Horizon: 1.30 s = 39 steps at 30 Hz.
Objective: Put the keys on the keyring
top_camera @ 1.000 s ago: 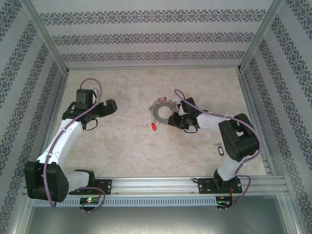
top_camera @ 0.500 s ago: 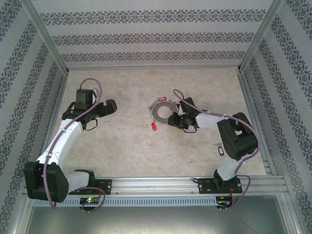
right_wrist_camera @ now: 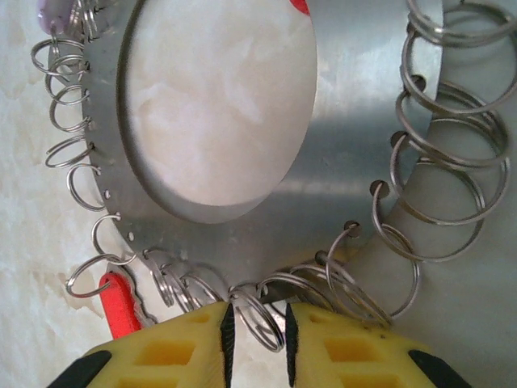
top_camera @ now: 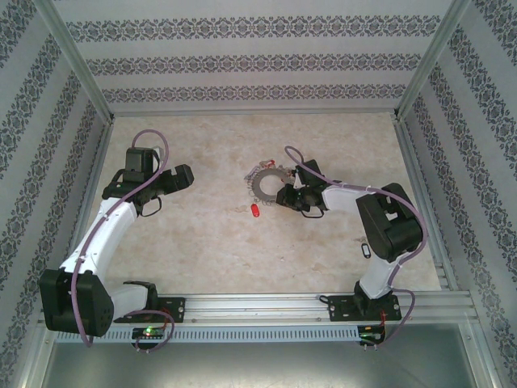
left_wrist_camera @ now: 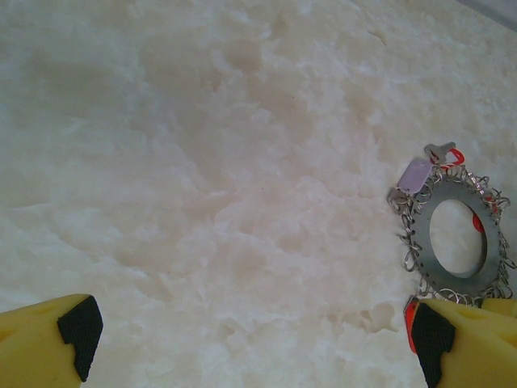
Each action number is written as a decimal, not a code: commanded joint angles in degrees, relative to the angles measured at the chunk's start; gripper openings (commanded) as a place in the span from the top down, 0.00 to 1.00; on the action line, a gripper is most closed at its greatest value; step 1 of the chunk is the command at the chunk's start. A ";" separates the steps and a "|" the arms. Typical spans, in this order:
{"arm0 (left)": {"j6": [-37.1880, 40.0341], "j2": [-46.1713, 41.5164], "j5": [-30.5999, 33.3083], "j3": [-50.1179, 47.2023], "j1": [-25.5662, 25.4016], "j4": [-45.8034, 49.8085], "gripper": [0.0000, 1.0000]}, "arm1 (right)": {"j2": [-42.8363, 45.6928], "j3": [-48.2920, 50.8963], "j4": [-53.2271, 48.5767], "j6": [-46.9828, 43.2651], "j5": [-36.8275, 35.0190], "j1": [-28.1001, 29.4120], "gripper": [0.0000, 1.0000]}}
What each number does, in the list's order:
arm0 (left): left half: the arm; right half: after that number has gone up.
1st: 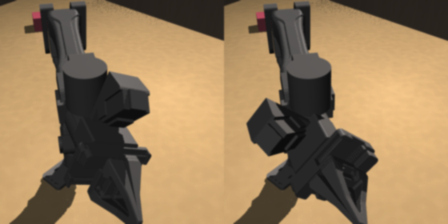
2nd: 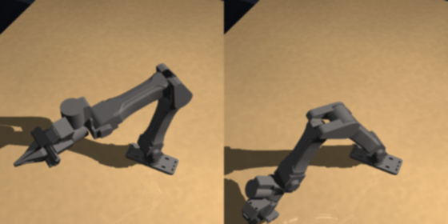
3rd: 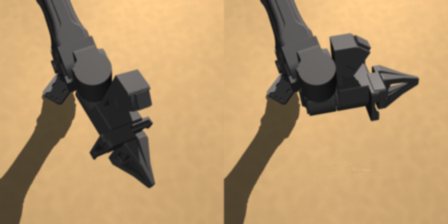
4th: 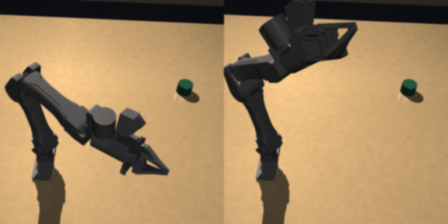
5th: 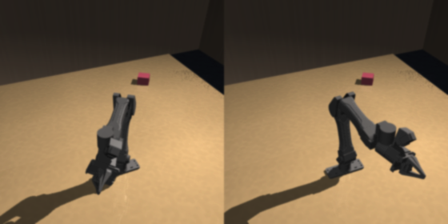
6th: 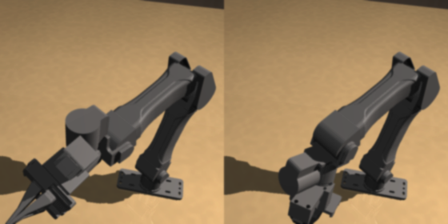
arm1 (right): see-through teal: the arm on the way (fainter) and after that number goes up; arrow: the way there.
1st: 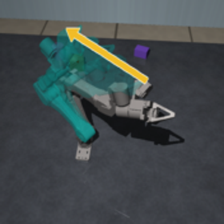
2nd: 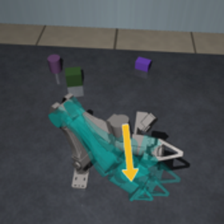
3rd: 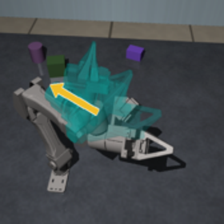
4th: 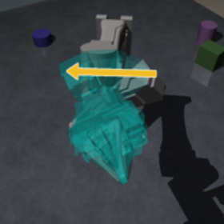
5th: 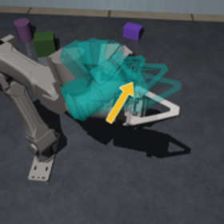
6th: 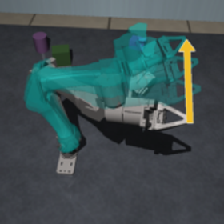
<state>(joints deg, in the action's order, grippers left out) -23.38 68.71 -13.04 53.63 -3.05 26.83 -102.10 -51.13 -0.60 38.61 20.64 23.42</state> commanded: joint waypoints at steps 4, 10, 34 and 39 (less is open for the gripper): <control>0.03 -1.50 0.54 1.14 -0.64 1.34 0.01 | -1.61 -0.27 2.00 -0.77 1.50 0.92 0.75; -0.06 -1.21 0.39 1.15 -0.64 1.27 0.01 | -1.42 -0.72 2.01 -2.28 1.37 0.93 0.80; -0.05 -1.73 0.99 0.85 -0.64 0.53 0.01 | -2.56 -2.72 1.86 -4.26 2.11 0.40 0.84; -0.15 -2.76 1.69 0.27 -0.57 0.04 0.01 | -3.54 -2.53 2.45 -3.58 2.94 0.65 0.83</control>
<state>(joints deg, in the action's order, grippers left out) -23.38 67.53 -12.71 53.63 -3.05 26.81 -104.25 -52.88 1.45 35.64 22.59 23.86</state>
